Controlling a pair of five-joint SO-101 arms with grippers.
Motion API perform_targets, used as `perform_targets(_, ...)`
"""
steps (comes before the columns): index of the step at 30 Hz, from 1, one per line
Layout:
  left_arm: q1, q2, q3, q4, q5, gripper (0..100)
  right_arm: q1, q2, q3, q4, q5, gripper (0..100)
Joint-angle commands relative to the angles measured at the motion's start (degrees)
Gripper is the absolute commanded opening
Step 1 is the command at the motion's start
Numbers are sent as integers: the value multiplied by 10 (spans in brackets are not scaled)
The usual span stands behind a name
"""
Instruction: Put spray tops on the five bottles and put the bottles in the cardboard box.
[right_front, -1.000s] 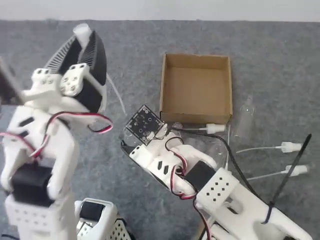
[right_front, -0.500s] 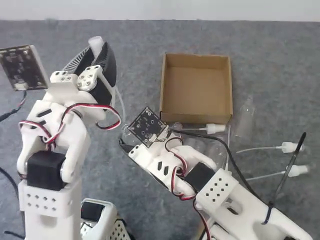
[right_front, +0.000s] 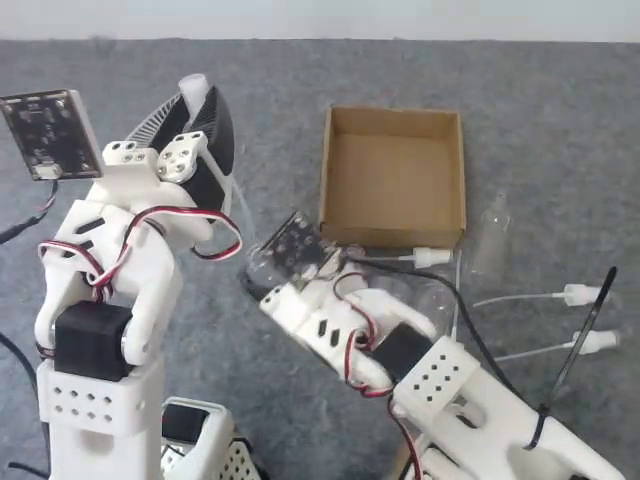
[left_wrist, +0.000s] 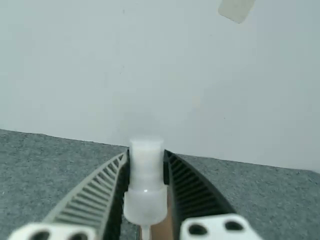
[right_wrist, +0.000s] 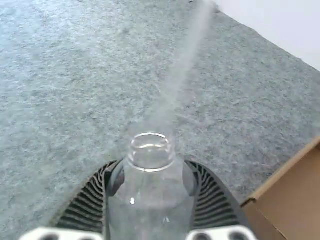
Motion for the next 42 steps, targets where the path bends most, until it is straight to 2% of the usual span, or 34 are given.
perform_targets(1,-2,-37,-41,-9,-24,10,31,-22,-9,-15,-9,6)
perform_targets(6,-2,-40,-35,-13,-23,10,16,-22,-9,-14,-9,6)
perform_targets(13,4,-40,16,-62,-19,10,12,-22,-9,-13,-9,6)
perform_targets(17,4,-40,50,-80,4,10,12,-22,-9,-13,-9,6)
perform_targets(26,8,-45,57,-79,8,10,13,-22,-9,-13,-9,6)
perform_targets(32,51,-46,44,-58,5,10,14,-22,-8,-13,-9,6)
perform_targets(39,50,-45,24,-32,4,10,14,-22,-8,-12,-9,6)
perform_targets(42,23,-41,0,-33,-10,10,14,-22,-2,-13,-9,6)
